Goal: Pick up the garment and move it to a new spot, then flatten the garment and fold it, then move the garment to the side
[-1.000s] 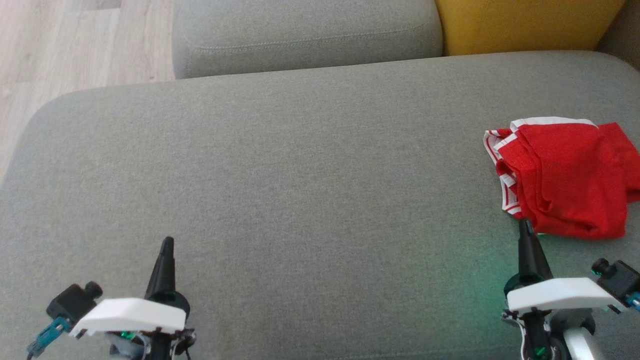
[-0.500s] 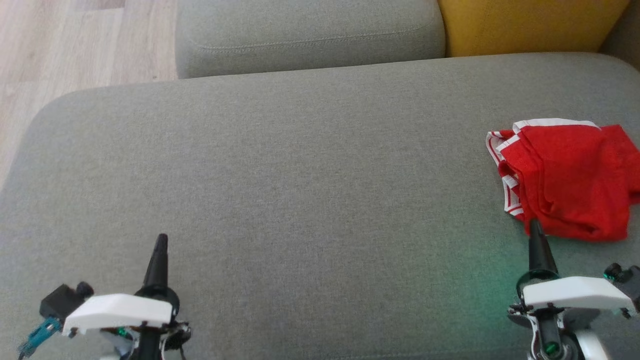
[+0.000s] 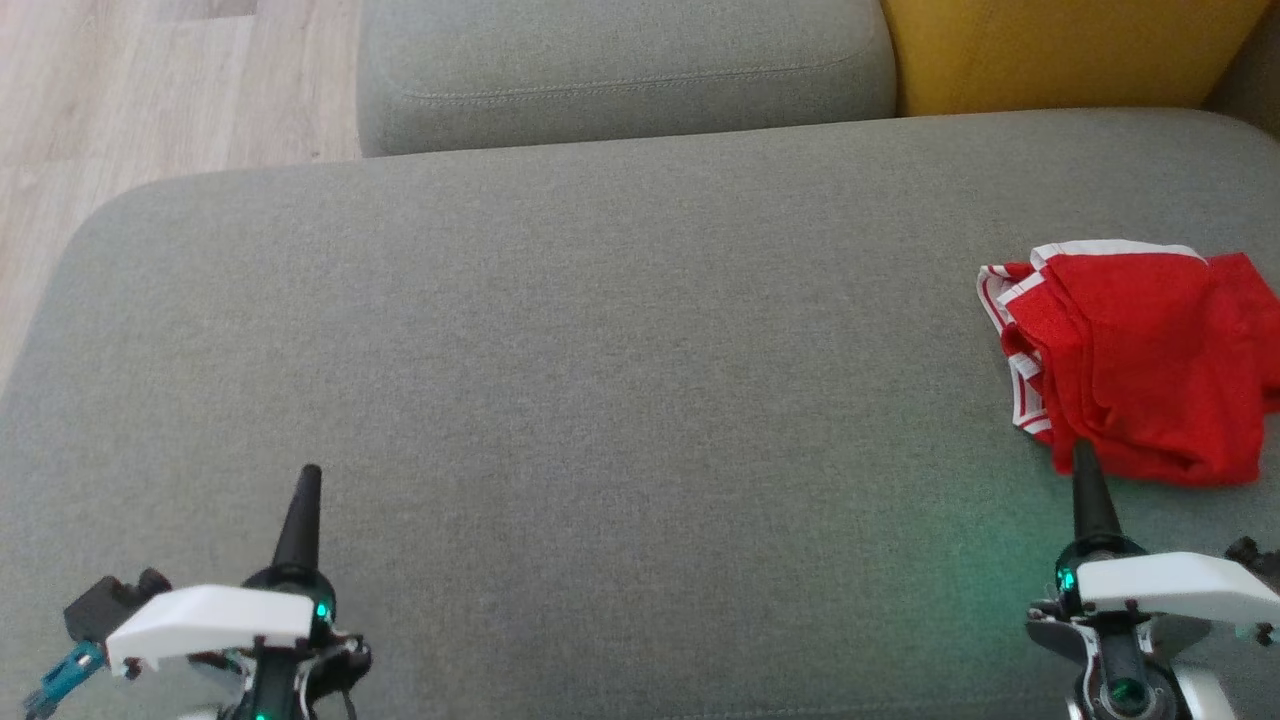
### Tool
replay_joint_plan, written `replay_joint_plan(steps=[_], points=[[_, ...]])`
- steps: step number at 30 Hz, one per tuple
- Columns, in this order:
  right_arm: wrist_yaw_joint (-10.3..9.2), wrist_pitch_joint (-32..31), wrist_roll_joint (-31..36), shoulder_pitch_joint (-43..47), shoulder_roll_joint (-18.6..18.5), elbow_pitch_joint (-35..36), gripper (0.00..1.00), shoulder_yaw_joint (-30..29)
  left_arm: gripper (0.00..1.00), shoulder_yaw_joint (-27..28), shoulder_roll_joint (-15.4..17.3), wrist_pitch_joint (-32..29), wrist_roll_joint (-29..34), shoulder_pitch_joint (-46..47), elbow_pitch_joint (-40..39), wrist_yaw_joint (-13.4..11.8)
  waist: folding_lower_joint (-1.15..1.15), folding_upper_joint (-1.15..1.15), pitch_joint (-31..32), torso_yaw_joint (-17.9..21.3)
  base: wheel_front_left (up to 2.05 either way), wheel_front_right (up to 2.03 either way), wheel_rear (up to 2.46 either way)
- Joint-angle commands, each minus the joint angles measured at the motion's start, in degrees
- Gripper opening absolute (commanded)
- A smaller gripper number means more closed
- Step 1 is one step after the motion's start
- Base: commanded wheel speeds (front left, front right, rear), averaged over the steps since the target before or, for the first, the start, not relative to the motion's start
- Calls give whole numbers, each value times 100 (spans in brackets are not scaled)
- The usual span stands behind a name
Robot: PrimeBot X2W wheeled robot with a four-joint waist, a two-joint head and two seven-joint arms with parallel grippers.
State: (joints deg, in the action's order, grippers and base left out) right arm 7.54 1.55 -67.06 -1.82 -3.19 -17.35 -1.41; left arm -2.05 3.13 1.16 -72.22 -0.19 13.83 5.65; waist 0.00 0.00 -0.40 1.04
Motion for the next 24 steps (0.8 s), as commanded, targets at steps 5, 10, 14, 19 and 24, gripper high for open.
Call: replay_joint_plan(steps=[5, 10, 14, 19, 24], points=[[-4, -102, -424, -346, -114, 241, 0, 4, 0, 263, 81, -93, -324, 393, -131, 67, 0, 0, 3, -13, 0, 0, 0], [-4, -185, -770, -357, -114, 257, 0, -45, 0, 332, 81, -179, -599, 428, -109, 85, 0, 0, 6, -27, 0, 0, 0], [-4, -252, -1046, -366, -113, 270, 0, -84, 0, 388, 80, -247, -818, 457, -90, 99, 0, 0, 8, -38, 0, 0, 0], [-5, -336, -1390, -377, -112, 286, 0, -134, 0, 458, 79, -333, -1092, 493, -68, 117, 0, 0, 11, -52, 0, 0, 0], [-5, -421, -1734, -388, -110, 301, 0, -184, 0, 528, 78, -420, -1365, 529, -45, 135, 0, 0, 14, -66, 0, 0, 0]])
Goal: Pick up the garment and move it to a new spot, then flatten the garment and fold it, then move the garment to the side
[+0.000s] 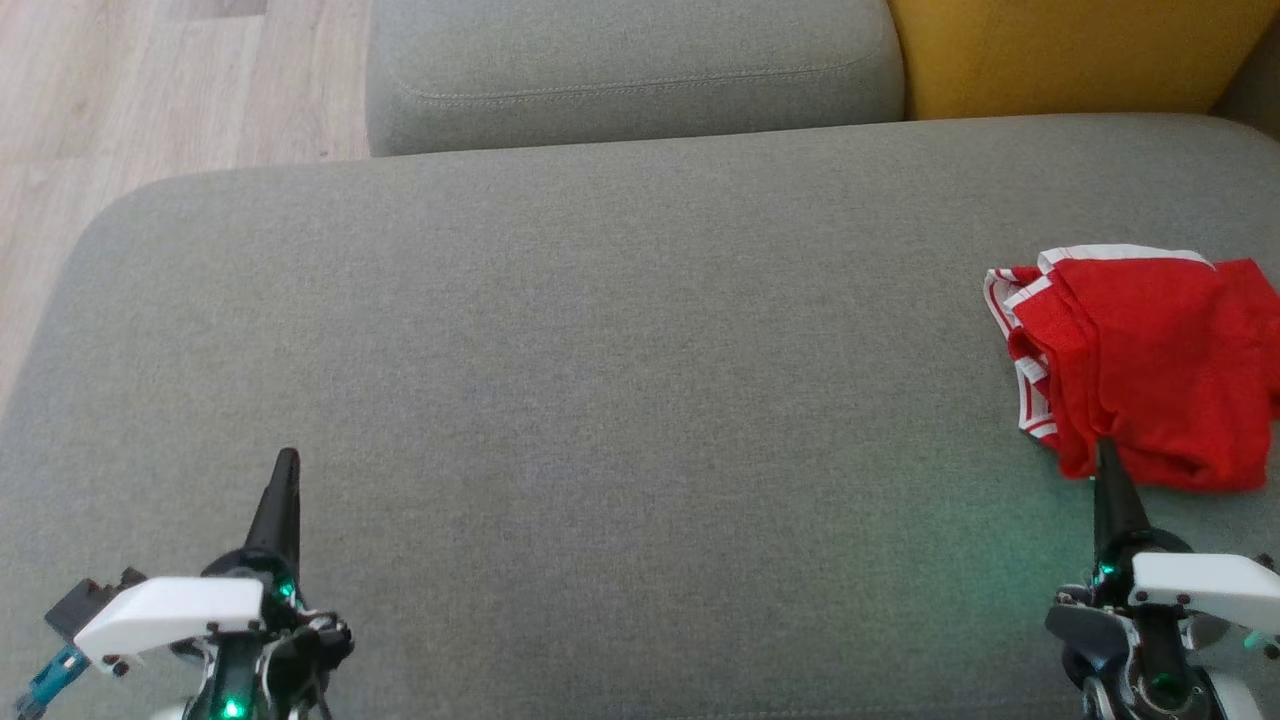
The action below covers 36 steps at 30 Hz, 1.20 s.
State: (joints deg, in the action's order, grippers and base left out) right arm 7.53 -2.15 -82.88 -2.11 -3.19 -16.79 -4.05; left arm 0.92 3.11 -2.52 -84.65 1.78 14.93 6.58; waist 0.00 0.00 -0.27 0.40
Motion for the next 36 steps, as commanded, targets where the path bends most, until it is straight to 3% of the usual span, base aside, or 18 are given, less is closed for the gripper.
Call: replay_joint_plan(steps=[1, 14, 36], points=[[-4, -68, -221, -362, -110, 248, 0, 70, 0, 246, 79, -69, -177, 339, -150, 46, 0, 0, 1, -5, 0, 0, 0], [-4, -283, -1085, -390, -104, 288, 0, -60, 0, 425, 75, -288, -864, 430, -93, 91, 0, 0, 9, -40, 0, 0, 0], [-4, -320, -1047, -394, -72, 285, 0, -106, 0, 460, 50, -316, -835, 432, -91, 91, 0, 0, 9, -40, 0, 0, 0]])
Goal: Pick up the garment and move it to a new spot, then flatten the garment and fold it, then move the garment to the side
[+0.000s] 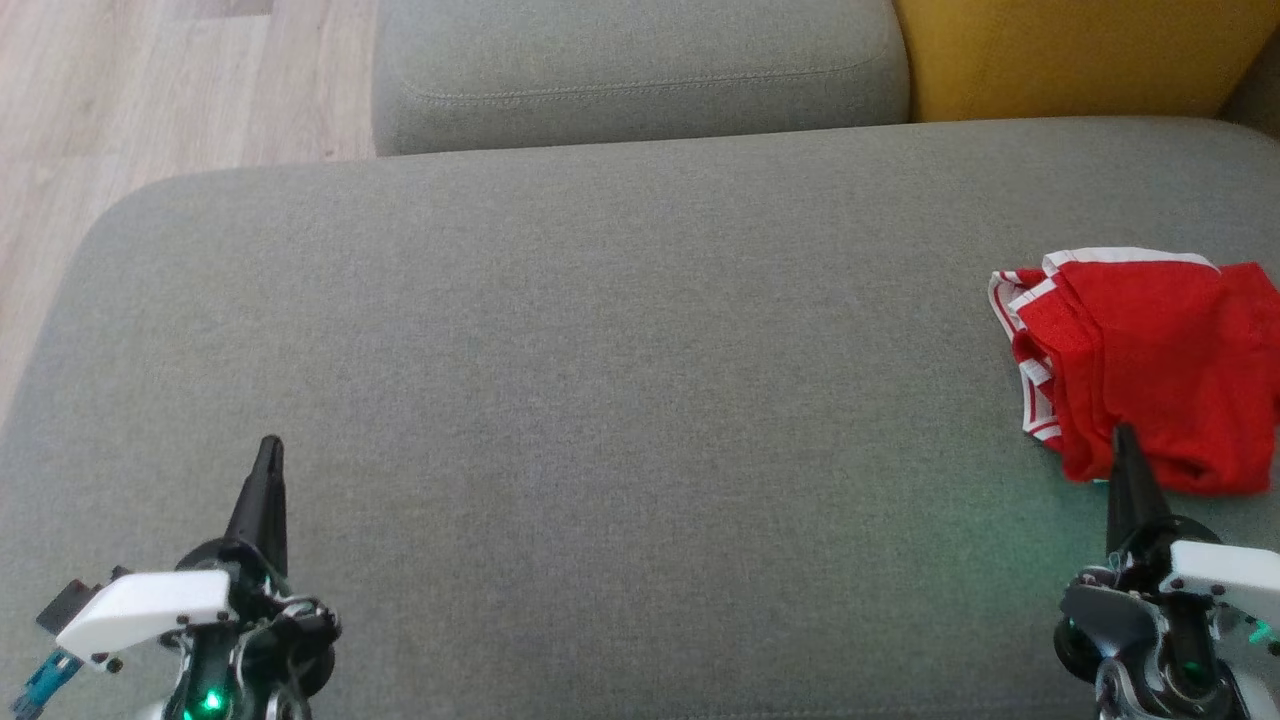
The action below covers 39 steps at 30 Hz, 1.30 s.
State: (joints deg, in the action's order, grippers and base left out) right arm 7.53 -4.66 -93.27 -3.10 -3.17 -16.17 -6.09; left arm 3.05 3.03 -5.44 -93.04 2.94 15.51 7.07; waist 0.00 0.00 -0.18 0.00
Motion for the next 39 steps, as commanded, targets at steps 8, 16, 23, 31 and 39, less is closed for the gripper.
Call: replay_joint_plan(steps=[8, 16, 23, 31, 39], points=[[-4, -80, 5, -297, -64, 221, 0, 85, 0, 258, 51, -33, 13, 317, -149, 42, 0, 0, 0, 0, 0, 0, 0], [-4, -90, 15, -298, -55, 221, 0, 72, 0, 267, 45, -40, 21, 318, -149, 42, 0, 0, 0, 0, 0, 0, 0], [-4, -99, 24, -299, -47, 220, 0, 61, 0, 275, 39, -47, 28, 319, -149, 42, 0, 0, 0, 0, 0, 0, 0], [-4, -107, 32, -300, -40, 219, 0, 51, 0, 283, 34, -53, 34, 320, -148, 42, 0, 0, 0, 0, 0, 0, 0], [-4, -115, 41, -301, -33, 219, 0, 41, 0, 290, 29, -59, 40, 320, -148, 42, 0, 0, 0, 0, 0, 0, 0]])
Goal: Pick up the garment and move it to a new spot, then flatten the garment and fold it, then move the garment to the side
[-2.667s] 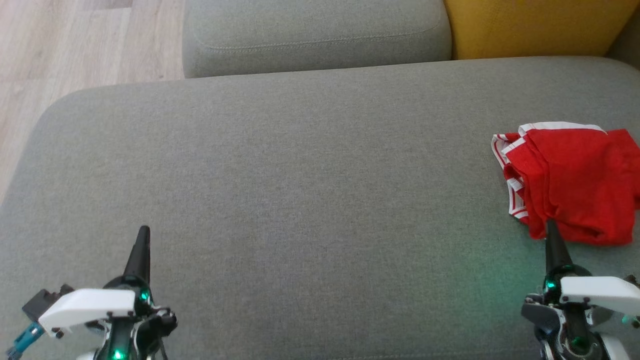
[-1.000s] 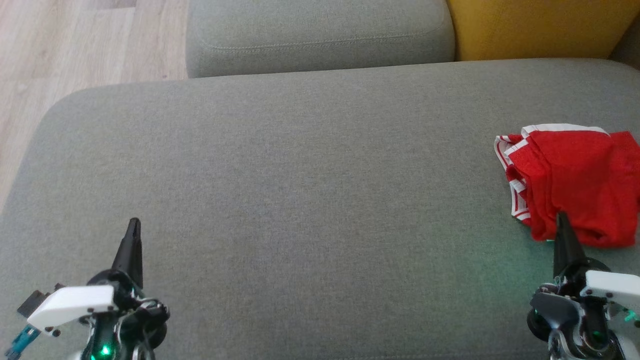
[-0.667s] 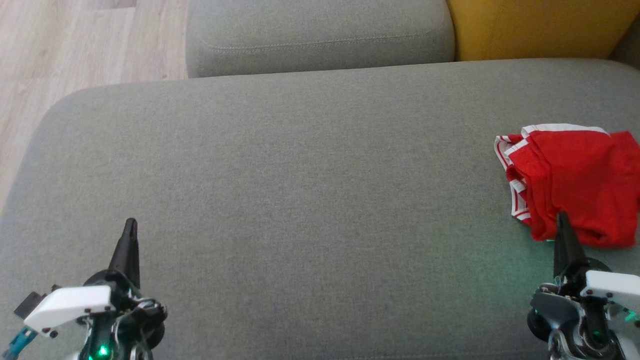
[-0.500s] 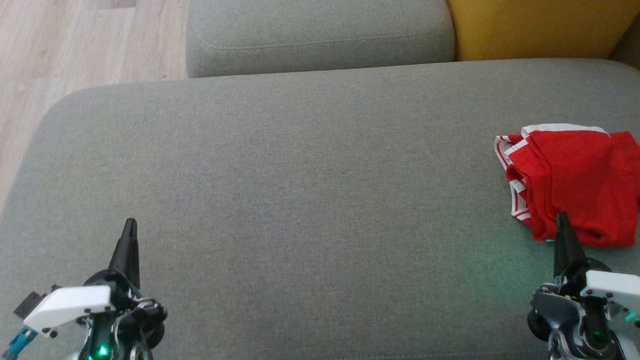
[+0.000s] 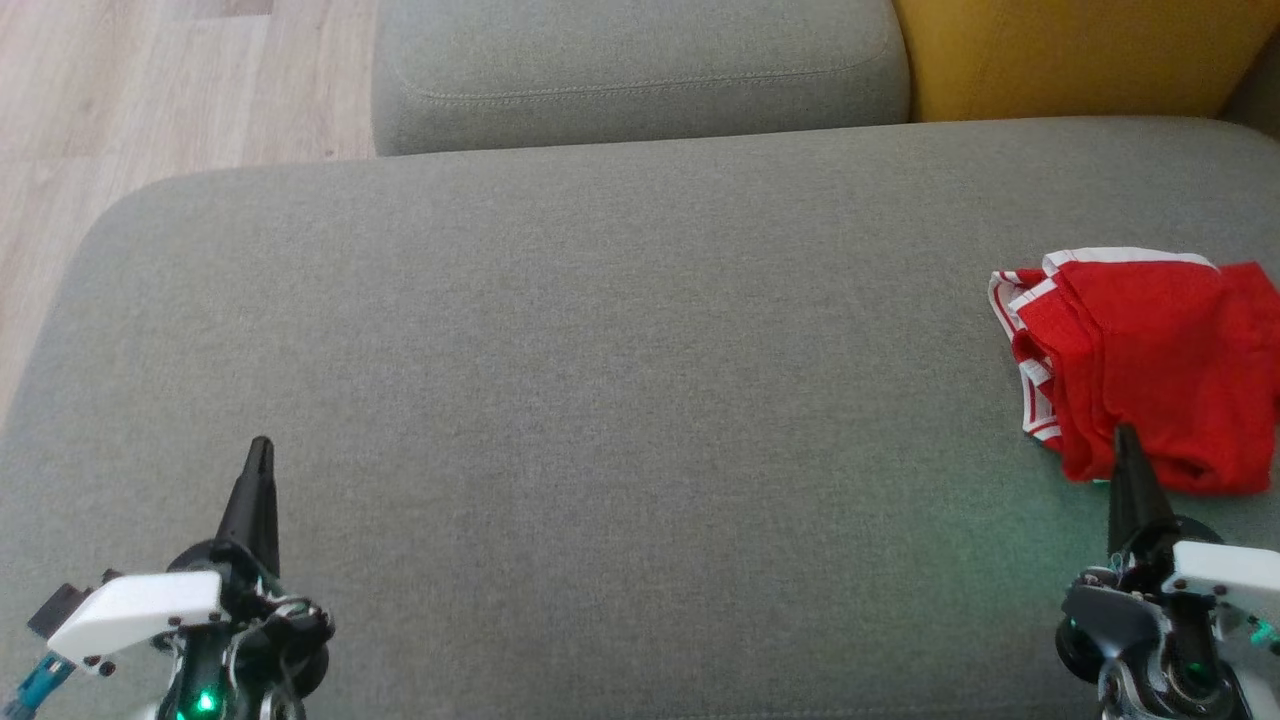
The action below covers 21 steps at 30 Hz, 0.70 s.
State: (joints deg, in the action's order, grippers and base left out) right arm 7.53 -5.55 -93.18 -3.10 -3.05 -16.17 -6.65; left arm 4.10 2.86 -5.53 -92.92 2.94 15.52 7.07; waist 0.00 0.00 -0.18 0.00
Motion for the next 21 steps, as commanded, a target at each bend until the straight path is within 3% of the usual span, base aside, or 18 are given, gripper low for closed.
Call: replay_joint_plan(steps=[1, 21], points=[[-4, -27, 33, -301, -44, 219, 0, 96, 0, 186, 45, -50, 29, 320, -149, 42, 0, 0, 0, 0, 0, 0, 0], [-4, -44, 51, -303, -29, 217, 0, 74, 0, 201, 34, -63, 42, 322, -149, 42, 0, 0, 0, 0, 0, 0, 0]])
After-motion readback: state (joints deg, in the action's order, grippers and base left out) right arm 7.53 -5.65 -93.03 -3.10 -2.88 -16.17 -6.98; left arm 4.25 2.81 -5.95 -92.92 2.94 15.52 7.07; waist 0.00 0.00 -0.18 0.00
